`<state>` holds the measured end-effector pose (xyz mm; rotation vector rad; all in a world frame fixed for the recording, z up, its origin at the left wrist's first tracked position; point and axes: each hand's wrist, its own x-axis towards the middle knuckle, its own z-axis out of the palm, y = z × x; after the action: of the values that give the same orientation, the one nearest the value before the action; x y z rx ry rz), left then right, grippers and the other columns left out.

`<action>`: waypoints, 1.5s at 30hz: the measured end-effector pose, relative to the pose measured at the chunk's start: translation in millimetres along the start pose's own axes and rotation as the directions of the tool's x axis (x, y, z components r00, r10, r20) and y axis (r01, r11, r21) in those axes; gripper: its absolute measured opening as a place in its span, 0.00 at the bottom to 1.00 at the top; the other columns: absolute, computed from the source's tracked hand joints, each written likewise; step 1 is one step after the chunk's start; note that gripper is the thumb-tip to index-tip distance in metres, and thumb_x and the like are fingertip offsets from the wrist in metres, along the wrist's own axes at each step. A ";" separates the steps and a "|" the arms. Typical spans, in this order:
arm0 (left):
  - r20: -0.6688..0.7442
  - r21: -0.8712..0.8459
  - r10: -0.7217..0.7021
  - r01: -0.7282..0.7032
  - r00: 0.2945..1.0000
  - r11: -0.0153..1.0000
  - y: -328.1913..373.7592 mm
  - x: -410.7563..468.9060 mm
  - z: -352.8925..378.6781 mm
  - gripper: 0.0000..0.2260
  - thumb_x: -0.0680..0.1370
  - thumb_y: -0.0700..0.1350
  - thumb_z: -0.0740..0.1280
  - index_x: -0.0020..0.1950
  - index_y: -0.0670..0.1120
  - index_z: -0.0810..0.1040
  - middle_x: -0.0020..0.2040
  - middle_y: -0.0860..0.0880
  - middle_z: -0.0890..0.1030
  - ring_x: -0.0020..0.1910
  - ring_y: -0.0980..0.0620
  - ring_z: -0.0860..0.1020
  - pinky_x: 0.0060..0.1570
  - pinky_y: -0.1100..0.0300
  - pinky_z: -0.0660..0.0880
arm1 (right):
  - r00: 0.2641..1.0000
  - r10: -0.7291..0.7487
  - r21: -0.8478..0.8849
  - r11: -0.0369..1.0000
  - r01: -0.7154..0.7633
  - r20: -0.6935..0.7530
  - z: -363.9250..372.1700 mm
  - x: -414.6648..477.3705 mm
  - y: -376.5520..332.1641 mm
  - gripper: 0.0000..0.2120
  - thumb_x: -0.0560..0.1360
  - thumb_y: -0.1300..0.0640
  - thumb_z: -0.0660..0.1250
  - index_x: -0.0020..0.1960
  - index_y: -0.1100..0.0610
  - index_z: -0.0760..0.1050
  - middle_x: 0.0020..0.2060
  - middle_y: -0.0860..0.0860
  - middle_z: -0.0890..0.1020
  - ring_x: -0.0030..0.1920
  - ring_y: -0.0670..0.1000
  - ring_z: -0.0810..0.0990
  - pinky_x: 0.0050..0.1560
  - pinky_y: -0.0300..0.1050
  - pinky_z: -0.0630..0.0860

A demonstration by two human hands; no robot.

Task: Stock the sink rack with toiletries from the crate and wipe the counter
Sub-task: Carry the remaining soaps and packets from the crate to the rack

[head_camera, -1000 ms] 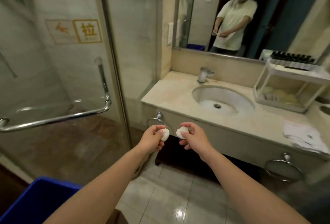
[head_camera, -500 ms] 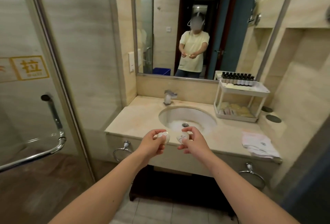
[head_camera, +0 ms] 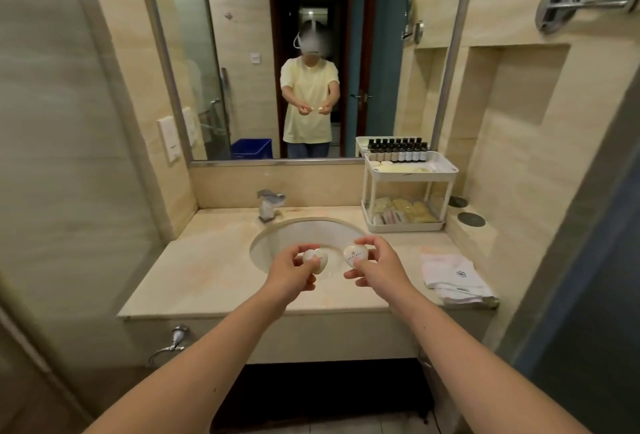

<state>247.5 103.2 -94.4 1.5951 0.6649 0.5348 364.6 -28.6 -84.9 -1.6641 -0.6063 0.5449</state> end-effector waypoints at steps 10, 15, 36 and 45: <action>0.153 -0.022 0.047 -0.045 0.987 0.999 34.0 146.7 35.5 0.11 0.77 0.42 0.69 0.58 0.51 0.81 0.43 0.50 0.81 0.36 0.57 0.76 0.35 0.66 0.74 | 0.986 0.047 0.016 0.999 -0.044 -0.159 -39.0 125.5 -20.4 0.14 0.77 0.68 0.61 0.57 0.52 0.73 0.52 0.53 0.80 0.41 0.52 0.86 0.44 0.46 0.80; 0.191 -0.001 0.097 -0.099 0.977 0.995 51.6 217.2 49.3 0.12 0.76 0.43 0.70 0.60 0.50 0.81 0.47 0.52 0.83 0.44 0.57 0.78 0.41 0.65 0.74 | 0.976 0.032 0.046 0.999 -0.022 -0.215 -59.1 188.8 -28.7 0.14 0.77 0.69 0.63 0.55 0.51 0.74 0.51 0.52 0.81 0.43 0.53 0.86 0.37 0.42 0.80; 0.189 0.284 0.159 -0.209 0.969 0.936 84.6 493.1 210.7 0.13 0.74 0.46 0.73 0.59 0.50 0.81 0.46 0.52 0.85 0.47 0.55 0.82 0.43 0.59 0.79 | 0.959 0.030 -0.075 0.996 -0.053 -0.281 -203.1 459.9 -15.8 0.12 0.73 0.62 0.71 0.52 0.47 0.78 0.49 0.49 0.82 0.48 0.49 0.81 0.45 0.46 0.82; 0.142 0.542 0.155 -0.208 0.978 0.815 69.7 588.6 271.8 0.12 0.74 0.48 0.72 0.58 0.53 0.82 0.51 0.57 0.84 0.45 0.61 0.80 0.48 0.61 0.78 | 0.963 0.081 -0.159 0.979 -0.125 -0.256 -242.0 567.9 10.4 0.11 0.72 0.62 0.71 0.51 0.49 0.79 0.47 0.48 0.82 0.46 0.46 0.81 0.44 0.42 0.78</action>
<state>866.8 306.8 -80.6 2.2393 0.6334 0.4210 950.7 164.8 -67.8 -1.9025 -0.3928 0.3567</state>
